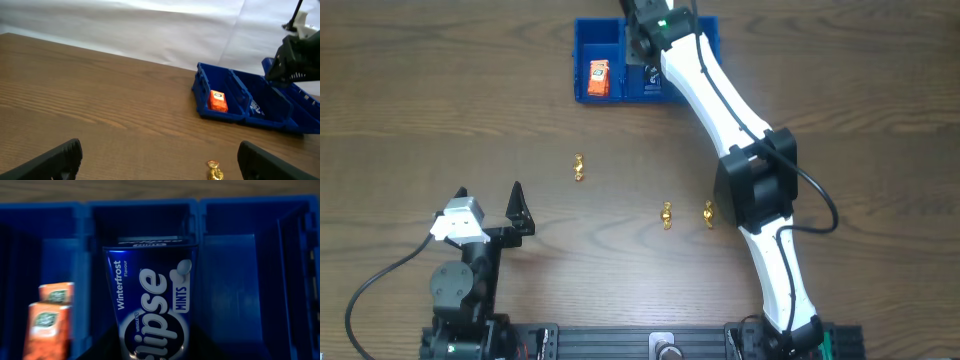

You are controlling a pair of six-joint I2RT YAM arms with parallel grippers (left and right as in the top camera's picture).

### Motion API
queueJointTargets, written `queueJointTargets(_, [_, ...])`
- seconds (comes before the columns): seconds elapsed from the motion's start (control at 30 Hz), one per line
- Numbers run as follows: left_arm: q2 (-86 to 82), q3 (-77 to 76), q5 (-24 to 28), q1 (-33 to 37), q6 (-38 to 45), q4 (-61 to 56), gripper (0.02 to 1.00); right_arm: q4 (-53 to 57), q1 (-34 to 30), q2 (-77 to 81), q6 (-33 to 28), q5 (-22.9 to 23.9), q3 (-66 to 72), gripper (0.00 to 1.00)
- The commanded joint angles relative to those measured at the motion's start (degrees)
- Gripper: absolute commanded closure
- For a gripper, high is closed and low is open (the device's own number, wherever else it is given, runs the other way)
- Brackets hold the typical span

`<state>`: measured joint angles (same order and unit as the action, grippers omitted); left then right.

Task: Sort Candies Into Trays

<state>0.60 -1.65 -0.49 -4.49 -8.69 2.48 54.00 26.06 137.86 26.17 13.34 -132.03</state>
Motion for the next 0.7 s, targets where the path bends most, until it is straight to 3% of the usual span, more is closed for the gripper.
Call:
queueJointTargets(0.03, [-0.24, 1.36, -0.94, 0.39, 0.98, 1.95, 0.023, -1.05, -0.22, 0.0, -0.96, -0.59, -0.7, 0.7])
queueJointTargets(0.23, [-0.24, 1.36, -0.94, 0.39, 1.01, 1.95, 0.023, -1.22, 0.02, 0.76, -0.98, -0.61, -0.7, 0.652])
queueJointTargets(0.27, [-0.24, 1.36, -0.94, 0.39, 0.98, 1.95, 0.02, -1.22, 0.15, 0.81, -0.98, -0.59, -0.7, 0.608])
queueJointTargets(0.3, [-0.24, 1.36, -0.94, 0.39, 0.98, 1.95, 0.02, -1.05, 0.31, 0.81, -0.98, -0.59, -0.7, 0.489])
queueJointTargets(0.37, [-0.24, 1.36, -0.94, 0.39, 0.98, 1.95, 0.02, -0.7, 0.59, 0.79, -1.22, -0.52, -0.7, 0.347])
queueJointTargets(0.47, [-0.24, 1.36, -0.94, 0.39, 0.98, 1.95, 0.02, -0.31, 0.92, 0.28, -1.2, -0.5, -0.7, 0.24])
queueJointTargets(0.6, [-0.24, 1.36, -0.94, 0.39, 0.98, 1.95, 0.023, 2.45, 2.29, -2.01, -1.18, 0.15, -0.7, 0.222])
queueJointTargets(0.7, [-0.24, 1.36, -0.94, 0.39, 0.98, 1.95, 0.02, 6.54, 7.08, -6.29, -1.14, 0.55, -0.7, 0.198])
